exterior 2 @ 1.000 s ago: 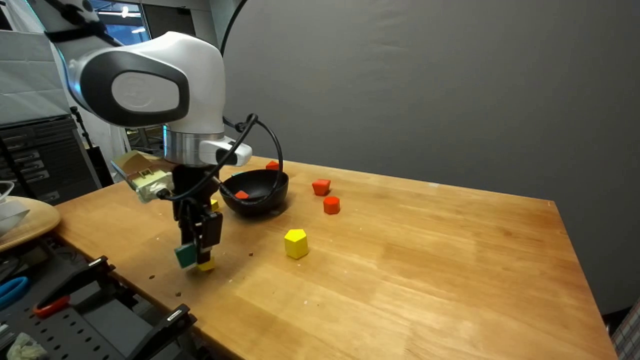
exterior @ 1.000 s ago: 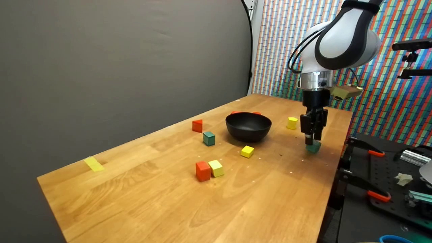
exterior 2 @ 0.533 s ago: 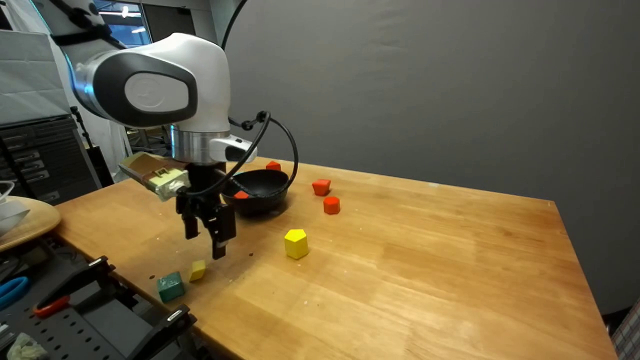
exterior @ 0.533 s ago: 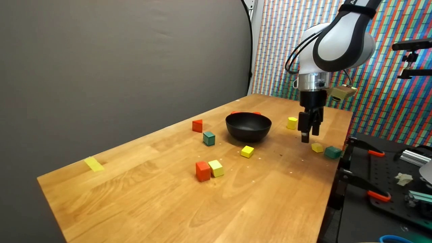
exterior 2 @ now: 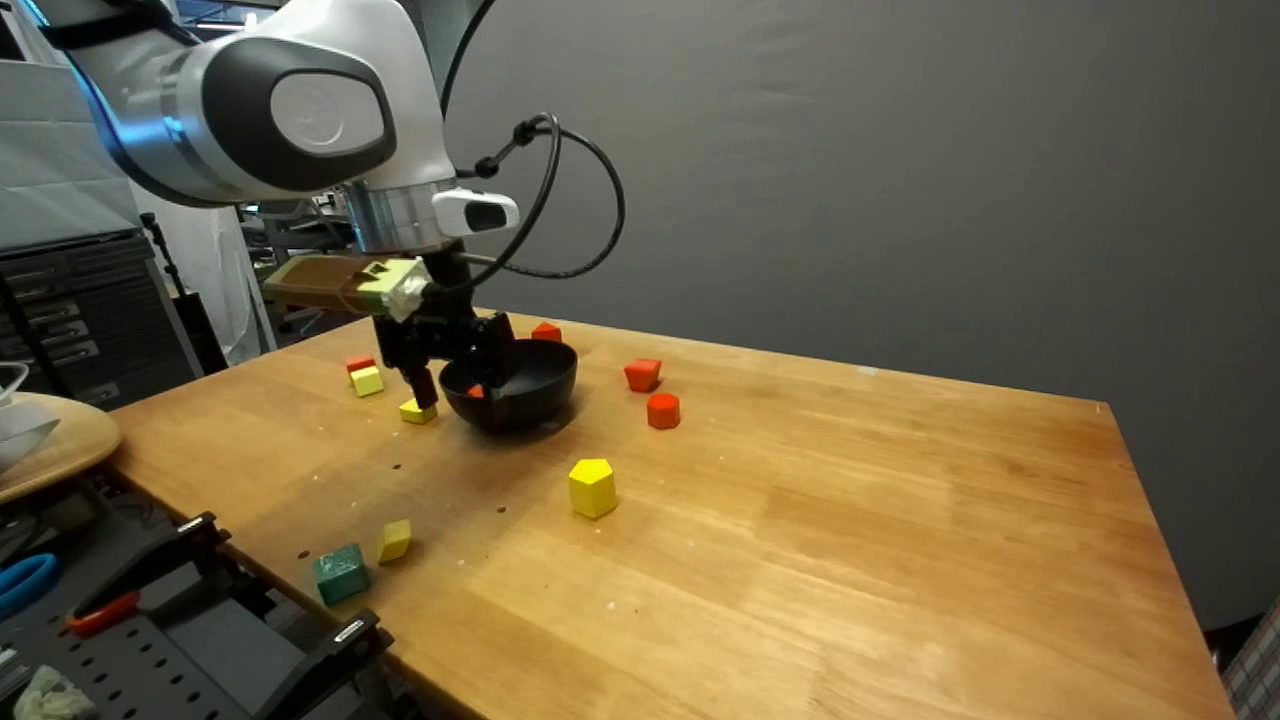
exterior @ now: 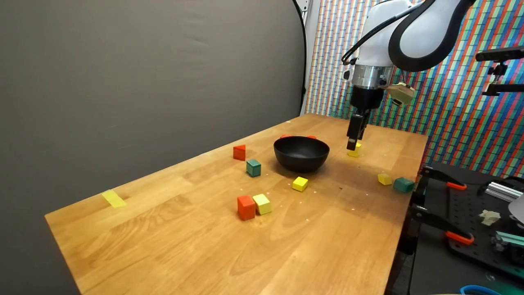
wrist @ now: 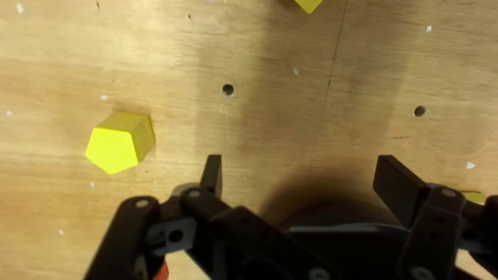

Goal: Remove all the blocks from the black bowl and place them on the table

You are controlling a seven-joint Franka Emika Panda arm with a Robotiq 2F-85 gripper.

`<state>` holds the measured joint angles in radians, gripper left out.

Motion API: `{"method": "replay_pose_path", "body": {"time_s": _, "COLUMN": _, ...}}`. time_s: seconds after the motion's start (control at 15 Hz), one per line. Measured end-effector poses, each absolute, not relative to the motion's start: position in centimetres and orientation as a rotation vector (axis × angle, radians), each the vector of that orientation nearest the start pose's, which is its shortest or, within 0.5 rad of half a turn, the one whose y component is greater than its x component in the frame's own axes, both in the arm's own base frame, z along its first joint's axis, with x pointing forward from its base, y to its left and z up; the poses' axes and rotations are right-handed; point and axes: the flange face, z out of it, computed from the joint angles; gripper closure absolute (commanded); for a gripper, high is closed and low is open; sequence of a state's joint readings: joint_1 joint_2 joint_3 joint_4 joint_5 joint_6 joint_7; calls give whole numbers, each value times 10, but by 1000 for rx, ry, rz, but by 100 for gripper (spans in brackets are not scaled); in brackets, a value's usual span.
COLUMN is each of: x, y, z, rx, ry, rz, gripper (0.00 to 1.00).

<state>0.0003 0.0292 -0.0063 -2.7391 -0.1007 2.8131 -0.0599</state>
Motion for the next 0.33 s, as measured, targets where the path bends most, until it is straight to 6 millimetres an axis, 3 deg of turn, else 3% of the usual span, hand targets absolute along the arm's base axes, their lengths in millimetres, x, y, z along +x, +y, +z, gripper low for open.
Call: {"method": "replay_pose_path", "body": {"time_s": 0.33, "x": 405, "y": 13, "z": 248, "rx": -3154, "ry": -291, "rz": -144, "gripper": 0}}
